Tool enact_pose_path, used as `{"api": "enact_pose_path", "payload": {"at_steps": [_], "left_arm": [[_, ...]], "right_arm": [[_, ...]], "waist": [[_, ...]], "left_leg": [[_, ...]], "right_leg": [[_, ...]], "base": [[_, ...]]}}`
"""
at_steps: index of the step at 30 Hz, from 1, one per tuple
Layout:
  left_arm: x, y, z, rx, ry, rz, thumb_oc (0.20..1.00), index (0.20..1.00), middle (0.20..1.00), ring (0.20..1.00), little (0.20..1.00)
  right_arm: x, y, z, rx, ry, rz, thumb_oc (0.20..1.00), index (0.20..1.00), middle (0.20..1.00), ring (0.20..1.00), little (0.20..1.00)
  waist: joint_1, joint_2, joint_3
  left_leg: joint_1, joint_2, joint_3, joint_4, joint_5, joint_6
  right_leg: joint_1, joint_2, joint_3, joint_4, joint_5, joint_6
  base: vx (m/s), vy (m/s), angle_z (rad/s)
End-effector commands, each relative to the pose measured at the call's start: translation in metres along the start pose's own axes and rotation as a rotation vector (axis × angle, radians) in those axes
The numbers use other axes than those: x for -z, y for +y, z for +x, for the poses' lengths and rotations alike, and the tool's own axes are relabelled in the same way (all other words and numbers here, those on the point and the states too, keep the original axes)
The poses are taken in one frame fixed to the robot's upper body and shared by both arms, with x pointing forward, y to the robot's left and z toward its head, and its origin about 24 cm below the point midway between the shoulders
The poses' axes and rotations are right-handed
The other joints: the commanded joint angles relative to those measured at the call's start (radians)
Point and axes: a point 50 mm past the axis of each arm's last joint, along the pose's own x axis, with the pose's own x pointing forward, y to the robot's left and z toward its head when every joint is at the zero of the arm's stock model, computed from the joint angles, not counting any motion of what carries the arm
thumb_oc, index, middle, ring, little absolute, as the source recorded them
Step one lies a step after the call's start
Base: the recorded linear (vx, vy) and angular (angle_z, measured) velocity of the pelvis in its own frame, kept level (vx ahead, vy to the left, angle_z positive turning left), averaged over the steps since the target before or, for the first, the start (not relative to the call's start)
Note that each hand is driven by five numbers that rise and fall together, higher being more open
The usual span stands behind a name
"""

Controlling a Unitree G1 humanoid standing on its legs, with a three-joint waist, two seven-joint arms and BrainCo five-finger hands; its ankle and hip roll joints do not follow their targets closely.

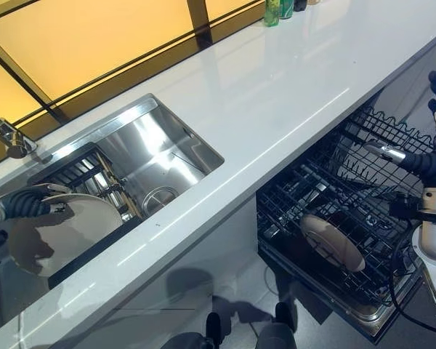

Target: Pick up plates and place into dishwasher.

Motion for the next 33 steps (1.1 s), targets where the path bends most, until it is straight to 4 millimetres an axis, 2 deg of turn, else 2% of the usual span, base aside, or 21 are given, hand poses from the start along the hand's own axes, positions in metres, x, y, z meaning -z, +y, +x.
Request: {"api": "enact_pose_path", "payload": {"at_steps": [1,6,14,21,26,33], "left_arm": [[0.012,0.012,-0.024,-0.136,0.028,0.067,0.2,0.2,0.2,0.2,0.2],[0.014,0.021,-0.034,-0.349,0.0,0.101,0.2,0.2,0.2,0.2,0.2],[0.019,0.014,-0.033,-0.594,-0.049,0.104,0.2,0.2,0.2,0.2,0.2],[0.005,0.02,-0.043,-0.909,-0.191,0.12,0.2,0.2,0.2,0.2,0.2],[-0.003,0.02,-0.051,-1.065,-0.27,0.123,0.2,0.2,0.2,0.2,0.2],[-0.023,0.02,-0.053,-1.219,-0.405,0.146,0.2,0.2,0.2,0.2,0.2]], "right_arm": [[-0.022,-0.014,0.002,0.088,-0.137,0.06,1.0,1.0,1.0,1.0,1.0],[-0.018,-0.013,-0.003,0.104,-0.121,0.063,1.0,1.0,1.0,1.0,1.0],[-0.015,-0.005,-0.01,0.106,-0.107,0.077,1.0,1.0,1.0,1.0,1.0],[-0.019,0.002,-0.013,0.1,-0.132,0.098,1.0,1.0,1.0,1.0,1.0],[-0.025,0.005,-0.014,0.099,-0.173,0.123,1.0,1.0,1.0,1.0,1.0],[-0.051,0.008,-0.003,0.092,-0.34,0.216,1.0,1.0,1.0,1.0,1.0]], "waist": [[0.062,-0.054,-0.076],[0.071,-0.063,-0.096],[0.076,-0.076,-0.12],[0.079,-0.089,-0.136],[0.084,-0.096,-0.154],[0.095,-0.103,-0.17]], "left_leg": [[-0.024,-0.027,-0.002,0.037,-0.036,0.039],[-0.002,-0.024,-0.015,0.003,-0.027,0.037],[0.016,-0.022,-0.029,-0.02,-0.022,0.033],[0.026,-0.015,-0.031,-0.036,-0.01,0.027],[0.04,-0.011,-0.033,-0.057,-0.005,0.024],[0.056,-0.007,-0.046,-0.079,0.001,0.021]], "right_leg": [[-0.031,0.046,0.007,0.048,-0.026,0.0],[-0.018,0.049,-0.003,0.043,-0.034,-0.001],[-0.008,0.055,-0.006,0.042,-0.043,-0.005],[-0.005,0.06,-0.011,0.044,-0.041,-0.011],[0.006,0.065,-0.017,0.04,-0.046,-0.016],[0.019,0.07,-0.029,0.039,-0.05,-0.021]], "base": [[0.0,-0.036,0.01],[0.0,-0.025,0.08],[0.0,-0.012,0.05],[-0.02,-0.01,0.01],[0.0,0.0,0.0],[0.0,-0.017,0.03]]}}
